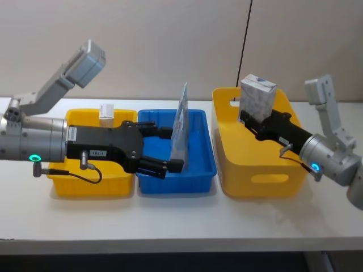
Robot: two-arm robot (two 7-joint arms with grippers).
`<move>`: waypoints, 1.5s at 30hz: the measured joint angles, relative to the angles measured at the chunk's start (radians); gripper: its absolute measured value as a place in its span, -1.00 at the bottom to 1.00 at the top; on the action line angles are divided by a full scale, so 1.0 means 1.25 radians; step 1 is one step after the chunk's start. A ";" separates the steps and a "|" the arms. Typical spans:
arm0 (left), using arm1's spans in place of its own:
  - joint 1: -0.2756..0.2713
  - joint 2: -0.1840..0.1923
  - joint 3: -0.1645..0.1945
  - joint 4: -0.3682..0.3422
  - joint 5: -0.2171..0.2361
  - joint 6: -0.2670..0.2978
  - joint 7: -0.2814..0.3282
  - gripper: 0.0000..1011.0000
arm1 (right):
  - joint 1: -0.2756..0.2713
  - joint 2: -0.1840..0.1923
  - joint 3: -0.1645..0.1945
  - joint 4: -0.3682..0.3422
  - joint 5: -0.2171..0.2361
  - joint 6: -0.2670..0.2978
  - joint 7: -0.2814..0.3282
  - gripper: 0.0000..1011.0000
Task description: Bimanual collaborative sorting of washing and personal care products
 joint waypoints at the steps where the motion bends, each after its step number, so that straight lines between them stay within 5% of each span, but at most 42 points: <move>1: 0.000 0.000 0.000 0.000 0.000 0.000 0.000 0.98 | 0.010 -0.007 -0.002 0.016 -0.003 -0.003 -0.001 -0.26; 22: 0.000 0.000 0.000 0.000 0.000 0.000 0.000 0.98 | 0.166 -0.107 -0.022 0.298 -0.081 -0.085 -0.050 -0.26; 41: 0.000 0.000 0.000 0.000 0.000 0.000 0.000 0.98 | 0.209 -0.133 -0.026 0.392 -0.129 -0.123 -0.110 -0.25; 45: 0.000 0.000 0.000 0.000 0.000 0.000 0.000 0.98 | 0.211 -0.136 -0.020 0.394 -0.132 -0.126 -0.124 0.01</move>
